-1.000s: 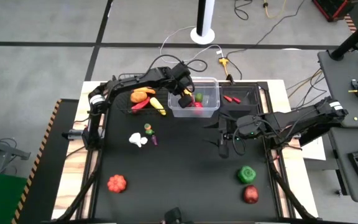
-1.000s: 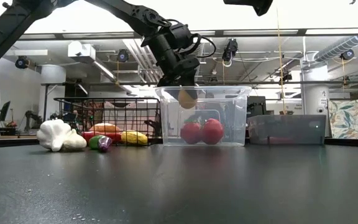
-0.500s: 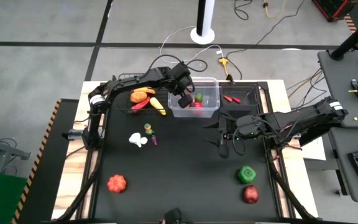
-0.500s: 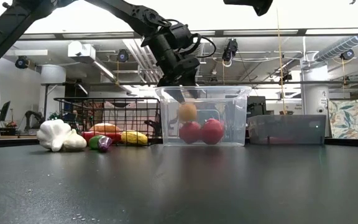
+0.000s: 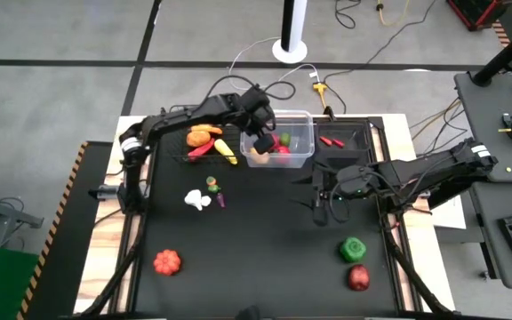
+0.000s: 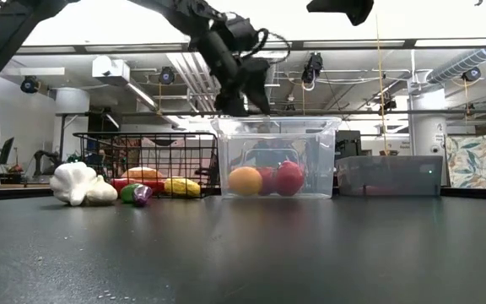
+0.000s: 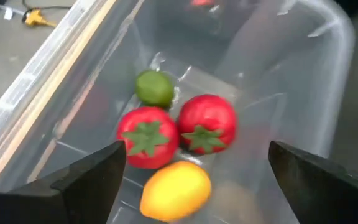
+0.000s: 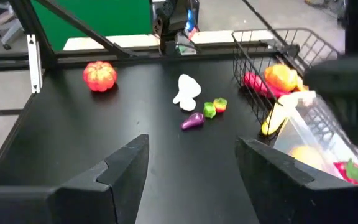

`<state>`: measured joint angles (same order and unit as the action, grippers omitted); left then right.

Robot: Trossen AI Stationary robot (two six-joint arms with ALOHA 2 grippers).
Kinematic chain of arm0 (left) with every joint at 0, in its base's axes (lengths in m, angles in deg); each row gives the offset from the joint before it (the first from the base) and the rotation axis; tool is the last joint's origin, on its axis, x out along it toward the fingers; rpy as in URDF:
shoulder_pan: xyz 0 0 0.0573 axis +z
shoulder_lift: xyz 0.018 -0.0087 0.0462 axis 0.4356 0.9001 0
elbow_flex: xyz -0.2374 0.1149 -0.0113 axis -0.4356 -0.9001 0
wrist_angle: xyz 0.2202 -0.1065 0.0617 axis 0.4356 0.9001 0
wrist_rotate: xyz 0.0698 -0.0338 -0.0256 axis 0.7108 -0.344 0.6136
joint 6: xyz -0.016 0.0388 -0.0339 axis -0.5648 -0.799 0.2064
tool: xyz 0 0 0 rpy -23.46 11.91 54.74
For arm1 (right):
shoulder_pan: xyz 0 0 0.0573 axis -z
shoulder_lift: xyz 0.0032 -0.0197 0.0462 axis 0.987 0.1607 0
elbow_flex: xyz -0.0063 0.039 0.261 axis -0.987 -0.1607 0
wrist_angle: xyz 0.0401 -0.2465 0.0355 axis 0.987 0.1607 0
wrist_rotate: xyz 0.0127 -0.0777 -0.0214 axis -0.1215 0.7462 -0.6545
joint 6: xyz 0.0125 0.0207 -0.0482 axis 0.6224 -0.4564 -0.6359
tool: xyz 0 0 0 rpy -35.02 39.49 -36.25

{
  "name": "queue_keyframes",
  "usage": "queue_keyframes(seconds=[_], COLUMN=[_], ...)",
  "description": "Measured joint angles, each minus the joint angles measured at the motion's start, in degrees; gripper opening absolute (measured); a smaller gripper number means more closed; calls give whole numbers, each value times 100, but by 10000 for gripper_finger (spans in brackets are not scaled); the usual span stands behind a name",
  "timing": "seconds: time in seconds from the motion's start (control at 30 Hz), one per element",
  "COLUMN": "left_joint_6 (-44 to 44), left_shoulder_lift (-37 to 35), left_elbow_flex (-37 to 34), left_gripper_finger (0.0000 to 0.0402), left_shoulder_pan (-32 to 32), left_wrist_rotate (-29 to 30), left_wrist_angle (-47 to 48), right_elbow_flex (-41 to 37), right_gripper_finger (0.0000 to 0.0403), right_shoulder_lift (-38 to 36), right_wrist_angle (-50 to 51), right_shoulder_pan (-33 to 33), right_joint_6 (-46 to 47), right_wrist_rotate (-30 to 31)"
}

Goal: Sort produce into baskets
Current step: Put the left white garlic into the wire basket

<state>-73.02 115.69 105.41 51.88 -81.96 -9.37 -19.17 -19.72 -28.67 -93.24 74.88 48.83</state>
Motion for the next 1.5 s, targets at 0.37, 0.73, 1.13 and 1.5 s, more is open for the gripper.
queue_keyframes(seconds=[0.37,0.73,1.13,1.5], left_joint_6=[-154,-29,1695,2882], left_shoulder_lift=[-979,-1871,-3686,-4708], left_elbow_flex=[0,-534,-3156,-4721], left_gripper_finger=[375,375,375,375], left_shoulder_pan=[-1141,-2623,-3106,-3819], left_wrist_rotate=[1291,3417,3596,3663], left_wrist_angle=[195,966,418,-367], right_elbow_flex=[0,25,245,1133], right_gripper_finger=[228,228,228,228], right_shoulder_lift=[0,0,12,795], right_wrist_angle=[243,290,300,1538], right_shoulder_pan=[0,-173,-391,-389], right_joint_6=[419,723,1067,1362], right_wrist_rotate=[1,-1,45,47])
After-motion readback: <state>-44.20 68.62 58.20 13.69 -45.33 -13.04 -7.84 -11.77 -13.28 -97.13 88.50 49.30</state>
